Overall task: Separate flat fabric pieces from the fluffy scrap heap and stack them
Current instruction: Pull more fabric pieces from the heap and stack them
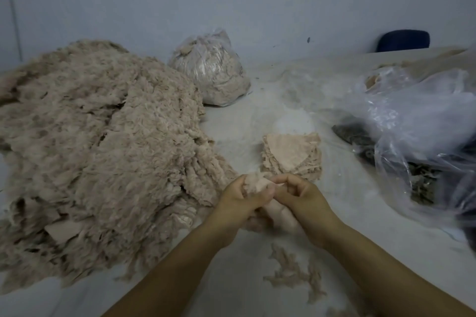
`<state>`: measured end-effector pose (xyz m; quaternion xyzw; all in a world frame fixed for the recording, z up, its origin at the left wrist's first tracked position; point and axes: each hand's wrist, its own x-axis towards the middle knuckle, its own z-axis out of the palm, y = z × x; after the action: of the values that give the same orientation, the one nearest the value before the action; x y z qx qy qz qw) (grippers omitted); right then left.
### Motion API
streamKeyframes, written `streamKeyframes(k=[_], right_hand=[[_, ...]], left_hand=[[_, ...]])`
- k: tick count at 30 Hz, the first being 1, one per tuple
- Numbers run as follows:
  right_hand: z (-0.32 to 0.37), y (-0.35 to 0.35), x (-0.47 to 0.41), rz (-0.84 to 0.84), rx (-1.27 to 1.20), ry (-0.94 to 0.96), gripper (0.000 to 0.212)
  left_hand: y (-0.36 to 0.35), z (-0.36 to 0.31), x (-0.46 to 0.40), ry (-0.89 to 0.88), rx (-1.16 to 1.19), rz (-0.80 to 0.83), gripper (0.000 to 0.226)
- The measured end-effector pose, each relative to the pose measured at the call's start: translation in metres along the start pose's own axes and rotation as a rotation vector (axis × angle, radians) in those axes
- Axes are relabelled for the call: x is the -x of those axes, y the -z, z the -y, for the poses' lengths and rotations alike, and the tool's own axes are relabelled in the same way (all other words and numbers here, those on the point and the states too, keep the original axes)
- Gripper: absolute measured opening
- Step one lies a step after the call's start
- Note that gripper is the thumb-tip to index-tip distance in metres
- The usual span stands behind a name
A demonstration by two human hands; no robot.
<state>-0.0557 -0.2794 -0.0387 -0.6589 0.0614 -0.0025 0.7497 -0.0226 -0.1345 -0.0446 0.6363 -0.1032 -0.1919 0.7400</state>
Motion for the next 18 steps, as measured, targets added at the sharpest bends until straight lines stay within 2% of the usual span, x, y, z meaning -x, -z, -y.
streamKeyframes(k=[2,5,9,12,16,18], right_hand=[[-0.001,-0.002,-0.005,-0.084,0.022,0.054,0.010],[-0.001,0.001,-0.009,-0.160,-0.014,0.041,0.010],[-0.006,0.006,-0.012,-0.193,0.045,0.024,0.012],[-0.008,0.002,-0.016,-0.214,0.070,0.077,0.013],[-0.010,-0.003,-0.020,-0.189,-0.110,-0.018,0.021],[-0.009,0.000,-0.026,-0.231,-0.157,-0.058,0.020]], left_hand=[[-0.003,0.001,-0.004,-0.066,0.000,-0.146,0.022],[-0.004,0.003,-0.009,-0.093,-0.069,-0.294,0.024],[-0.003,0.000,-0.013,-0.015,0.001,-0.303,0.030],[-0.006,-0.001,-0.019,-0.011,-0.070,-0.288,0.032],[-0.013,-0.006,-0.030,-0.092,-0.059,-0.394,0.021],[-0.013,-0.009,-0.037,-0.118,-0.069,-0.413,0.024]])
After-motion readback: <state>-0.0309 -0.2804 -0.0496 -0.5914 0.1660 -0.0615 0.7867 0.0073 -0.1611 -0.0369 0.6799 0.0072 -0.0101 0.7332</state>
